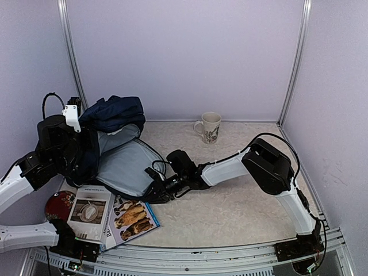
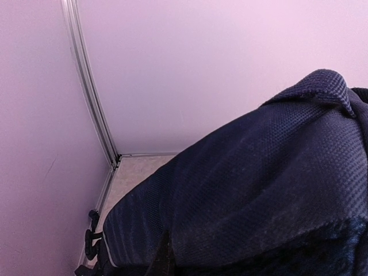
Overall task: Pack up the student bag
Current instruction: Pick up the book from the corner of the board.
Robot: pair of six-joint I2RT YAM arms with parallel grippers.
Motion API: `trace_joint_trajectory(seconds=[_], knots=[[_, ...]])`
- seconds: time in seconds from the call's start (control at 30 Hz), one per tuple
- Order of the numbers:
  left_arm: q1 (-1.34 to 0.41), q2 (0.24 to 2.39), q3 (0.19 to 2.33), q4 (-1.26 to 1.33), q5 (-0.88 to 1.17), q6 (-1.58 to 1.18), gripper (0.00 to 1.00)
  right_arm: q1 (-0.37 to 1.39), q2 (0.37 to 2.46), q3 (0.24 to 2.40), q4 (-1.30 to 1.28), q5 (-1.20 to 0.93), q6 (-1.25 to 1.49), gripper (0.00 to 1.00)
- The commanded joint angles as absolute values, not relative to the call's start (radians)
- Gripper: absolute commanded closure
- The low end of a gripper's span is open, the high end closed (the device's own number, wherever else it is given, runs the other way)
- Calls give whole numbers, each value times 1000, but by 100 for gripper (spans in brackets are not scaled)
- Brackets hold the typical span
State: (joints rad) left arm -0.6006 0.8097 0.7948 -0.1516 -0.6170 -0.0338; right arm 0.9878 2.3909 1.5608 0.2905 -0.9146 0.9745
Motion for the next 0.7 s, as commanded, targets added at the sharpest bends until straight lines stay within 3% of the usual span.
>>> trace_joint_trajectory(seconds=[0.0, 0.37, 0.4, 0.57, 0.67], knots=[[-601, 755, 848, 72, -582, -100, 100, 1026, 2415, 1637, 400, -979, 1003, 73], [-598, 747, 848, 75, -586, -94, 100, 1054, 2436, 1731, 245, -979, 909, 61], [-598, 746, 847, 75, -586, -93, 100, 1054, 2434, 1731, 233, -978, 898, 62], [-595, 742, 846, 75, -583, -92, 100, 1058, 2402, 1731, 154, -975, 810, 93], [-595, 740, 847, 75, -583, -92, 100, 1058, 2373, 1711, 126, -969, 776, 98]])
